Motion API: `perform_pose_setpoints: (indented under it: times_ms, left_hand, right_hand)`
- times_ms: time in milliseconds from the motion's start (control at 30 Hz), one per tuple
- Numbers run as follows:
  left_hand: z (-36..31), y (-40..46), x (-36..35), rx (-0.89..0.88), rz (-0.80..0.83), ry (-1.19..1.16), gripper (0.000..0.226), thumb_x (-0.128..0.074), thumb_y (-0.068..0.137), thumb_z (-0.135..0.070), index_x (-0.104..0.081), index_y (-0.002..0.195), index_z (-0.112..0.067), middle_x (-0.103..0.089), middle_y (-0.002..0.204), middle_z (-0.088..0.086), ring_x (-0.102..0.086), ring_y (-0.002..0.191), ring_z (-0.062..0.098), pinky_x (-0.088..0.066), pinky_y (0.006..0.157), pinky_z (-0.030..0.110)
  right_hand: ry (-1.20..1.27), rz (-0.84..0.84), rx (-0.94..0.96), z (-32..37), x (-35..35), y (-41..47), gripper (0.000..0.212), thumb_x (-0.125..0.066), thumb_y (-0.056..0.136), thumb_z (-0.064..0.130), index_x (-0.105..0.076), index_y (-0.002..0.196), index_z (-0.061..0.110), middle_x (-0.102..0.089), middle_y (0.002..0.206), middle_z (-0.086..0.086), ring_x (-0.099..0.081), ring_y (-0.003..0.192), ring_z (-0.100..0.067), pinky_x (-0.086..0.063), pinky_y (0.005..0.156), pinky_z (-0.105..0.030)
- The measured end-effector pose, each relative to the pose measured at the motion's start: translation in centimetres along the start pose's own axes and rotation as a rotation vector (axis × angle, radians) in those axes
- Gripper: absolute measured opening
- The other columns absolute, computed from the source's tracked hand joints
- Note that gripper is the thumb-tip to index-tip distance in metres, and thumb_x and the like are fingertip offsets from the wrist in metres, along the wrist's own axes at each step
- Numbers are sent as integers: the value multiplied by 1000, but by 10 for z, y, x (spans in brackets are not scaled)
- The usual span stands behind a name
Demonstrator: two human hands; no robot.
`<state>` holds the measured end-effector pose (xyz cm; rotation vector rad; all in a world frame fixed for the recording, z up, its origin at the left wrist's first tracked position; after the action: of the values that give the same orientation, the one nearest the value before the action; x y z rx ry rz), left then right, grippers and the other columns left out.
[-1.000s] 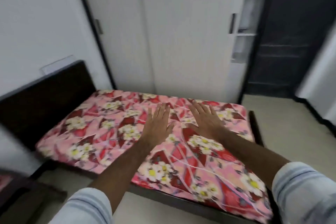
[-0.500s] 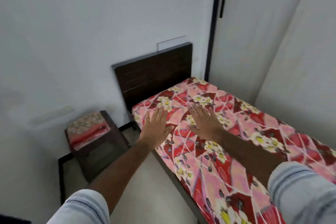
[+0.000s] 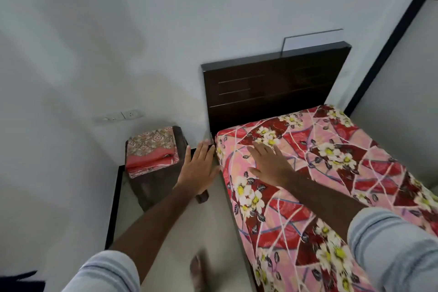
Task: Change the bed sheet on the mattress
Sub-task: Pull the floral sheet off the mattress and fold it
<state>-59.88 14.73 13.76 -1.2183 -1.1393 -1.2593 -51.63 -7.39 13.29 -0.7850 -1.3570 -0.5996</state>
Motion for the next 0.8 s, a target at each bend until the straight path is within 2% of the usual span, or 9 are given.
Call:
perform_pose_setpoints:
  times_ms: [167,267,367,433,633,800]
  left_hand:
    - [63,91,-43,-11,29,-78,91,9,90,-63,-16,160,-12,-11,169,11,-5,157,27,-9,124,57]
    - [94,145,-64,-68,59,-141,88,6,91,-64,-14,161,-14,-11,169,10,-4,157,25,1,123,52]
    - [121,203,-88,-123,121,-159,72,-16,103,-59,-13,161,-17,-10,170,9,-2,157,24,12,120,47]
    - [132,236,-105,-126,177,-187,66,-26,106,-52,-13,161,-17,-10,170,7,0,157,23,9,122,49]
    - [131,335,-164,-211,321,-182,63,-31,107,-49,-20,160,-17,-16,168,8,-6,157,23,-2,124,53]
    - [129,406,-239,-155,451,-218,61,-44,104,-42,-27,156,-16,-26,163,9,-21,152,26,-18,123,53]
  right_hand:
    - [-42,76,6,-11,-31,105,70,-41,103,48,-12,159,19,-9,167,-8,-11,154,-28,-10,122,-55]
    - [-6,156,-55,-21,-50,156,71,-39,103,50,-10,160,19,-6,168,-9,-9,154,-30,-9,122,-56]
    - [49,212,-112,-32,-62,206,70,-39,103,50,-11,159,18,-8,167,-9,-9,154,-30,-11,123,-58]
    - [80,229,-129,-38,-68,230,70,-40,102,51,-13,159,18,-11,167,-9,-12,153,-30,-12,122,-57]
    - [140,270,-178,-85,-103,308,69,-45,101,48,-19,157,19,-22,163,-9,-22,150,-29,-19,121,-54]
    - [267,326,-186,-137,-169,378,59,-52,98,43,-33,148,17,-35,153,-7,-34,142,-30,-33,115,-53]
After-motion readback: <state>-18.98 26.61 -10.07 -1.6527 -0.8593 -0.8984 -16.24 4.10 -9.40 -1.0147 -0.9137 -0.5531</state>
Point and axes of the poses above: each hand's wrist, its own y-axis towards the middle knuckle, its own x-axis out of the back of the hand, z = x × y, the point moved 3 cm from there along y, towards the middle knuckle
